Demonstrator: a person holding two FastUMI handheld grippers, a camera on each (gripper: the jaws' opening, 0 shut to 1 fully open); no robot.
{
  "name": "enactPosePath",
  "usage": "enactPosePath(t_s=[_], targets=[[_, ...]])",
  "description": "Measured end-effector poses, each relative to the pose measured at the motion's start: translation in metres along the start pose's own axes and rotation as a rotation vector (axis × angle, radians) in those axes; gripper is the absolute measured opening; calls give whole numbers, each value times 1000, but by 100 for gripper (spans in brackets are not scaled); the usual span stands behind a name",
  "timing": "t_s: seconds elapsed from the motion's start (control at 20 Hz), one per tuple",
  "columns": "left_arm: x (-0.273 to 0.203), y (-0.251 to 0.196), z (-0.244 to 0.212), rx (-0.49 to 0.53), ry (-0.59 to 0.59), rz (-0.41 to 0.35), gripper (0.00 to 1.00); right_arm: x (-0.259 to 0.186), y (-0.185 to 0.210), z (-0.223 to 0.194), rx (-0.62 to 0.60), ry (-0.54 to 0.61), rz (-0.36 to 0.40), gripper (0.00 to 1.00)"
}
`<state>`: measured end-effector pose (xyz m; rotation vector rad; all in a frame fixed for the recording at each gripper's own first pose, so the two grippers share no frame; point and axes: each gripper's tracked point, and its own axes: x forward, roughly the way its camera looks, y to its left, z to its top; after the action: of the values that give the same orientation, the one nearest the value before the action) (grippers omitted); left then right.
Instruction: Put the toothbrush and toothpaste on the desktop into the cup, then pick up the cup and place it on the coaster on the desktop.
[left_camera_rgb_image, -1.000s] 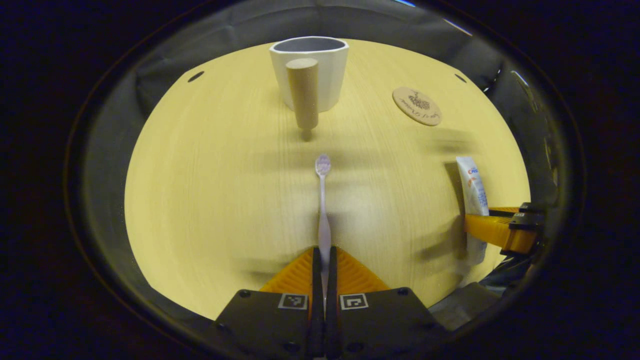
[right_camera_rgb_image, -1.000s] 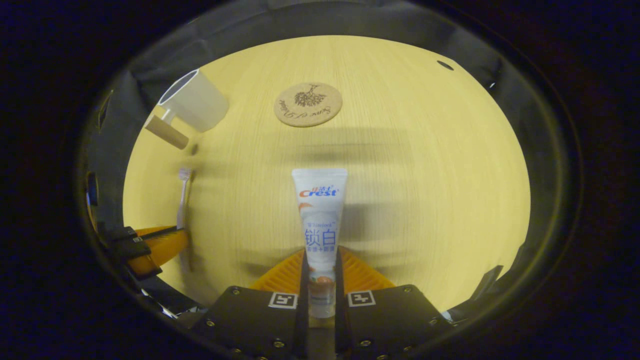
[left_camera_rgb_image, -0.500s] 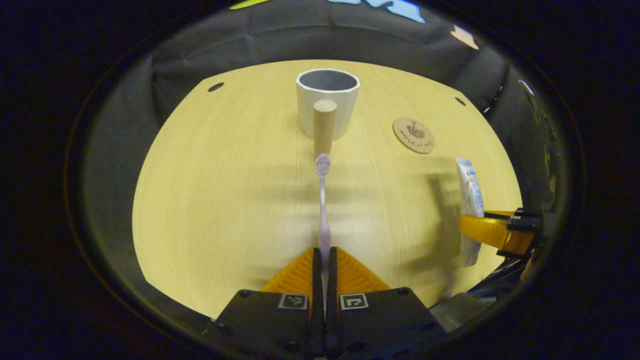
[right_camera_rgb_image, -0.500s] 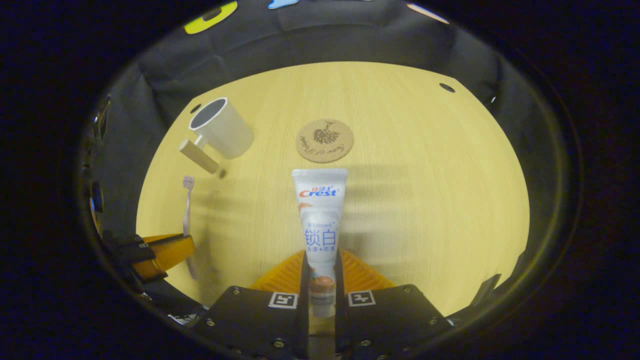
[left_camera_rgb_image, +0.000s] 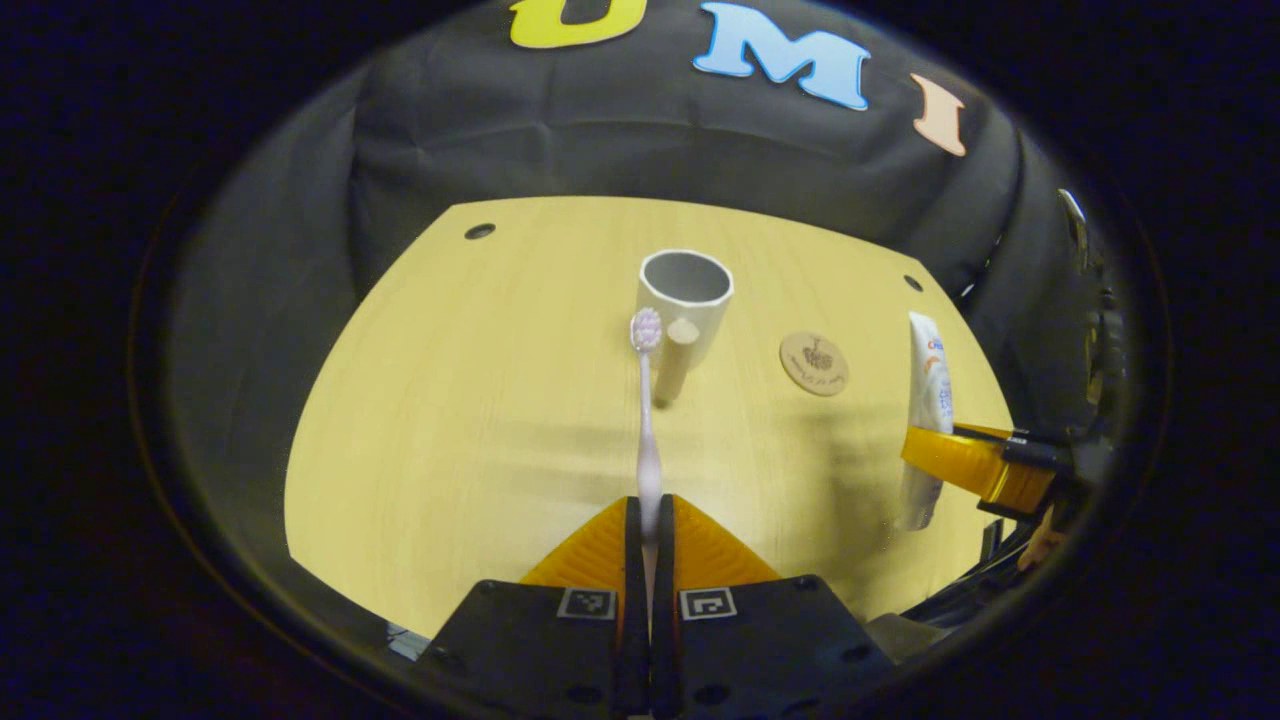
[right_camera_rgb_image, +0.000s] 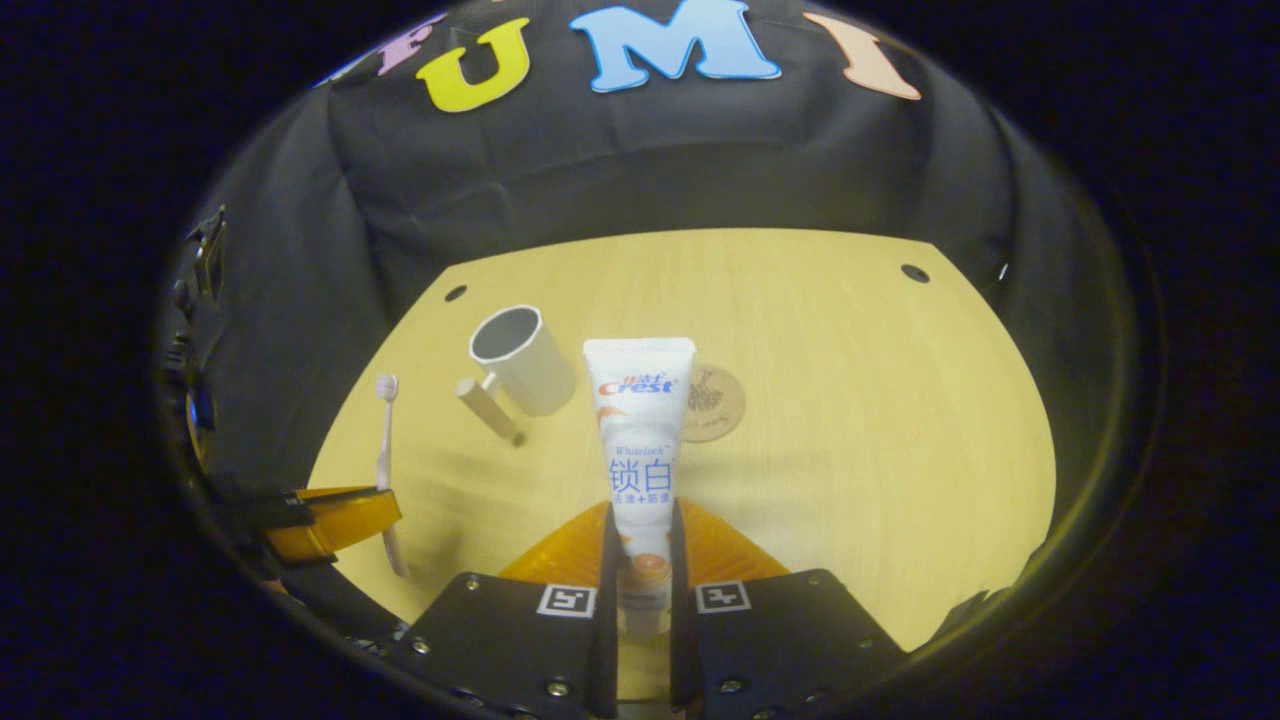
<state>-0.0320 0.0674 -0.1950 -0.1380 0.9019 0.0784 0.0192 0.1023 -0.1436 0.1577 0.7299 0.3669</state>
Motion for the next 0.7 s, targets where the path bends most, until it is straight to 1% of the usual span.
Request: enactPosePath(t_s=[0.15,0.25,0.3,0.4,0.45,0.5,0.55,0.6,0.65,0.7], targets=[[-9,7,36,16,-107,16,9,-4,6,24,-16,-74,16,22],[-11,9,53,23,-165,14,9,-6,9,34,-22,-116,27,21],[-11,7,61,25,-185,5,14,-7,11,41,-25,-136,32,21],[-14,11,77,30,-223,3,14,-5,16,51,-30,-169,38,21],[-14,14,84,34,-246,3,9,-5,18,55,-34,-187,42,21],[-13,14,93,37,-267,-2,9,-5,19,60,-39,-205,45,21],[-14,15,101,38,-294,-6,14,-6,19,66,-47,-227,44,21],[-13,14,112,40,-328,-13,14,-6,19,72,-56,-247,42,22],[-11,14,124,41,-356,-14,9,-8,19,78,-60,-265,40,21],[-10,13,137,40,-395,-19,9,-6,20,82,-63,-286,42,21]])
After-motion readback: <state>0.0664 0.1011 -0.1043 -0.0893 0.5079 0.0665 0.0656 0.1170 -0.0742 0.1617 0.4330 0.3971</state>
